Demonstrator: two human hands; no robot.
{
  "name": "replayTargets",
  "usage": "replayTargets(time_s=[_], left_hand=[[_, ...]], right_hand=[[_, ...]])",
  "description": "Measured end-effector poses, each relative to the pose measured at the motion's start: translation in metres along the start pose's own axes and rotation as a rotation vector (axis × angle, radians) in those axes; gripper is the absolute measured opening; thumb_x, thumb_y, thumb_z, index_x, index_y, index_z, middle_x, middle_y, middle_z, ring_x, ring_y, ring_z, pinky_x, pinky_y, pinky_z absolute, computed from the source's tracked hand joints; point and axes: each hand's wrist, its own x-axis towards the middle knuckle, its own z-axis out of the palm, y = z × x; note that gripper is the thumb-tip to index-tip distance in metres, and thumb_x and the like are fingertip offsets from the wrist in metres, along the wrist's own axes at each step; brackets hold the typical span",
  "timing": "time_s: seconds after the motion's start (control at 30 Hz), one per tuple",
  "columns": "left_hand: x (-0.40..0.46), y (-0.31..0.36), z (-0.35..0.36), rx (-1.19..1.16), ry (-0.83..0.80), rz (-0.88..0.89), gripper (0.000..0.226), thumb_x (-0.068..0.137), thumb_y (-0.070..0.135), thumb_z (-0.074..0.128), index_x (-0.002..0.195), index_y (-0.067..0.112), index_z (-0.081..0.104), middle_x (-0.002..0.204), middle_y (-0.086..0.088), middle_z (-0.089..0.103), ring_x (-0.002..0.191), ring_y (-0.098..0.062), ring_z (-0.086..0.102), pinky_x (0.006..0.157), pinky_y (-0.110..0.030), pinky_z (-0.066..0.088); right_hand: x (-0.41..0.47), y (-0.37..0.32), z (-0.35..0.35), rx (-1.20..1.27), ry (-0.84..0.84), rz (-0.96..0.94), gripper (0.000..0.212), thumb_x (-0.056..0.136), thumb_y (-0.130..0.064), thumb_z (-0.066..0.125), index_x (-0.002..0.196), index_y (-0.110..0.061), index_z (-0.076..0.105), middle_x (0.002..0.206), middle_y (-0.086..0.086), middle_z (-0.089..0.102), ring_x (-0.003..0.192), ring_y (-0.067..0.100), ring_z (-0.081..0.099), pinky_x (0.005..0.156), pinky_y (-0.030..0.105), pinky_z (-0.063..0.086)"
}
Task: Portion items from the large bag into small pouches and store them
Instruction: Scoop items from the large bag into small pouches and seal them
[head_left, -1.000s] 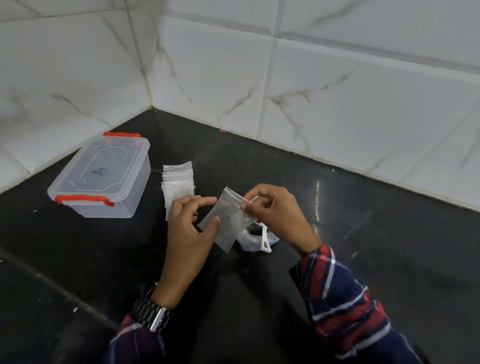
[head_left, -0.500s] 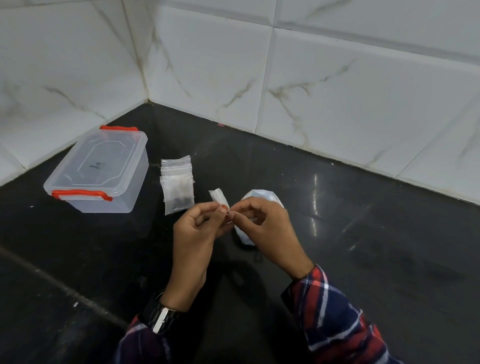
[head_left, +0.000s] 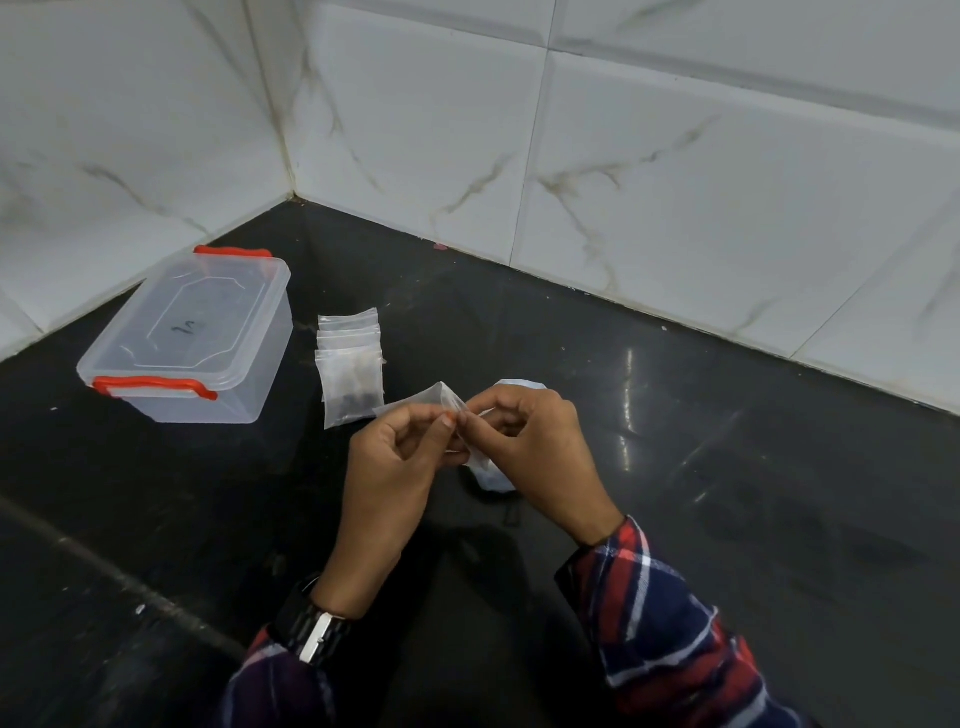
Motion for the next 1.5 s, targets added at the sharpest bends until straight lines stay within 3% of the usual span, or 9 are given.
replayTargets(time_s=[0.33, 0.5, 0.7, 0.8, 0.93, 1.03, 1.13, 1.37, 1.5], left_hand=[[-0.001, -0.006, -0.002, 0.140, 0.030, 0.049, 0.012, 0.090, 0.008, 0.059, 0.087, 0.014, 0.068, 0.078, 0.004, 0.074, 0.073, -0.011, 0.072, 0.063, -0.016, 0.054], [0.000, -0.008, -0.010, 0.157, 0.086, 0.039, 0.007, 0.089, 0.014, 0.061, 0.086, 0.015, 0.067, 0.076, 0.000, 0.072, 0.074, -0.015, 0.071, 0.067, -0.023, 0.057], [0.001, -0.008, -0.013, 0.206, 0.045, 0.090, 0.002, 0.087, 0.016, 0.063, 0.087, 0.014, 0.064, 0.083, -0.003, 0.070, 0.081, -0.020, 0.070, 0.075, -0.031, 0.058], [0.000, -0.008, -0.011, 0.215, -0.029, 0.182, 0.027, 0.083, 0.019, 0.069, 0.105, 0.028, 0.055, 0.106, 0.004, 0.063, 0.098, -0.013, 0.065, 0.079, -0.024, 0.055], [0.000, -0.014, -0.019, 0.498, -0.212, 0.406, 0.070, 0.073, 0.047, 0.061, 0.135, 0.045, 0.028, 0.138, 0.027, 0.033, 0.128, 0.009, 0.035, 0.098, -0.005, 0.033], [0.009, -0.027, -0.023, 0.810, -0.239, 0.539, 0.089, 0.071, 0.058, 0.056, 0.145, 0.038, 0.011, 0.145, 0.018, 0.028, 0.138, -0.002, 0.024, 0.119, -0.029, 0.010], [0.017, -0.030, -0.015, 0.931, -0.245, 0.550, 0.094, 0.068, 0.068, 0.052, 0.144, 0.032, 0.010, 0.143, -0.001, 0.038, 0.136, -0.014, 0.031, 0.118, -0.045, -0.001], [0.023, -0.037, -0.003, 0.728, -0.150, 0.556, 0.050, 0.078, 0.049, 0.057, 0.119, 0.019, 0.052, 0.112, 0.006, 0.057, 0.107, -0.005, 0.050, 0.105, -0.056, 0.038], [0.022, -0.039, 0.001, 0.616, -0.111, 0.479, 0.052, 0.074, 0.049, 0.064, 0.112, 0.015, 0.058, 0.109, 0.007, 0.060, 0.098, -0.002, 0.058, 0.092, -0.019, 0.048]], right_hand=[[-0.001, 0.002, 0.010, -0.133, 0.087, -0.047, 0.009, 0.082, -0.012, 0.070, 0.076, -0.007, 0.066, 0.064, -0.001, 0.067, 0.060, 0.010, 0.066, 0.059, 0.025, 0.056], [0.004, 0.007, 0.003, -0.175, 0.252, -0.094, 0.007, 0.083, -0.004, 0.066, 0.077, -0.008, 0.068, 0.067, -0.004, 0.065, 0.065, 0.008, 0.063, 0.059, 0.013, 0.050], [0.000, 0.006, 0.003, -0.222, 0.159, -0.257, 0.015, 0.083, 0.006, 0.060, 0.077, -0.007, 0.062, 0.080, 0.001, 0.066, 0.074, 0.012, 0.064, 0.064, 0.025, 0.055], [0.001, 0.011, 0.006, -0.275, 0.202, -0.383, 0.019, 0.078, 0.009, 0.062, 0.074, -0.008, 0.069, 0.077, -0.003, 0.067, 0.081, 0.007, 0.059, 0.072, 0.017, 0.050], [-0.003, 0.013, 0.004, -0.233, 0.171, -0.284, 0.015, 0.081, 0.005, 0.061, 0.083, -0.006, 0.070, 0.079, -0.012, 0.061, 0.082, 0.001, 0.058, 0.067, 0.011, 0.048], [-0.005, 0.012, 0.000, -0.217, 0.122, -0.243, 0.010, 0.081, 0.001, 0.063, 0.083, -0.007, 0.068, 0.081, -0.002, 0.065, 0.076, 0.010, 0.060, 0.067, 0.020, 0.052], [-0.006, 0.008, 0.000, -0.237, 0.082, -0.207, 0.010, 0.079, -0.007, 0.071, 0.086, -0.013, 0.067, 0.081, -0.011, 0.061, 0.077, 0.010, 0.060, 0.071, 0.030, 0.055], [-0.009, 0.006, -0.002, -0.315, 0.201, -0.253, 0.018, 0.075, -0.016, 0.078, 0.088, -0.013, 0.067, 0.087, -0.007, 0.060, 0.077, 0.006, 0.058, 0.069, 0.022, 0.052], [-0.007, 0.008, -0.002, -0.313, 0.208, -0.284, 0.015, 0.079, 0.002, 0.070, 0.085, -0.012, 0.070, 0.085, -0.003, 0.063, 0.076, 0.007, 0.060, 0.068, 0.024, 0.053]])
